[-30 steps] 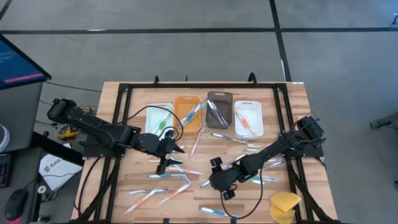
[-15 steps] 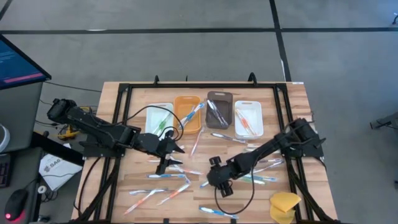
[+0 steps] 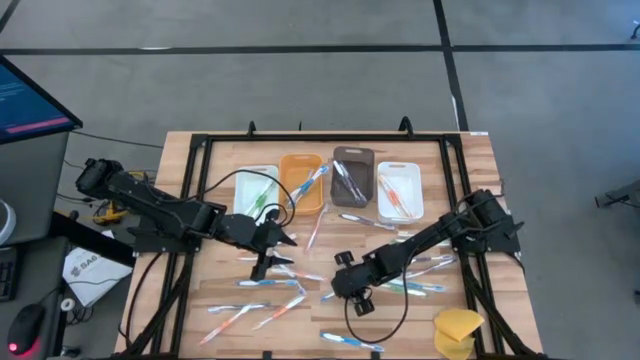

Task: Pick & Place Toothbrushes
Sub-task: Put the blue toothbrush into the orange bin

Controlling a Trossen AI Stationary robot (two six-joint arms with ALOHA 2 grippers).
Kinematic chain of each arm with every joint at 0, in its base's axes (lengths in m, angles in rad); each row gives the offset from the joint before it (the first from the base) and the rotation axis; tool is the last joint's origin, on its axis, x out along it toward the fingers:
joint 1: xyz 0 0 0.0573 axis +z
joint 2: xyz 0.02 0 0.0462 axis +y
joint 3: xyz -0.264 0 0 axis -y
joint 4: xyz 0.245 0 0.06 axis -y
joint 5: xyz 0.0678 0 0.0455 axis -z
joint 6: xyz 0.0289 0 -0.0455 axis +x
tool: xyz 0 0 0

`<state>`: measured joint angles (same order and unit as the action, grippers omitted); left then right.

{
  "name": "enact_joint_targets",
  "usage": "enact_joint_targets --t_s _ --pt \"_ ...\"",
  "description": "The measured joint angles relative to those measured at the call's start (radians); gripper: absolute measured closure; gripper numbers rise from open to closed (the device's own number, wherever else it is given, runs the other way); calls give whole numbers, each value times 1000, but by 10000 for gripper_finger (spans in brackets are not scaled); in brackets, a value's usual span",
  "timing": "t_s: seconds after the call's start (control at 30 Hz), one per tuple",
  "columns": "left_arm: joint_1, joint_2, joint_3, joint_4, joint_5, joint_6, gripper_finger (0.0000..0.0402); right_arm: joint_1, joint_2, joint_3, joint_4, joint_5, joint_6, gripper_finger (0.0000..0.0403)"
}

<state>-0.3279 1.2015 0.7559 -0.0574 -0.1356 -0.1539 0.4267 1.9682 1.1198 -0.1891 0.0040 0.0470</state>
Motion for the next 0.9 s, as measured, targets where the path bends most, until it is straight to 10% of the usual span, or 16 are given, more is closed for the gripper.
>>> enact_joint_targets --t_s 0.37,0.9 --pt "0 0 0 51 21 0 188 16 -37 -3 -6 73 -11 390" --pt "0 0 0 77 39 78 188 253 -208 158 -238 610 159 390"
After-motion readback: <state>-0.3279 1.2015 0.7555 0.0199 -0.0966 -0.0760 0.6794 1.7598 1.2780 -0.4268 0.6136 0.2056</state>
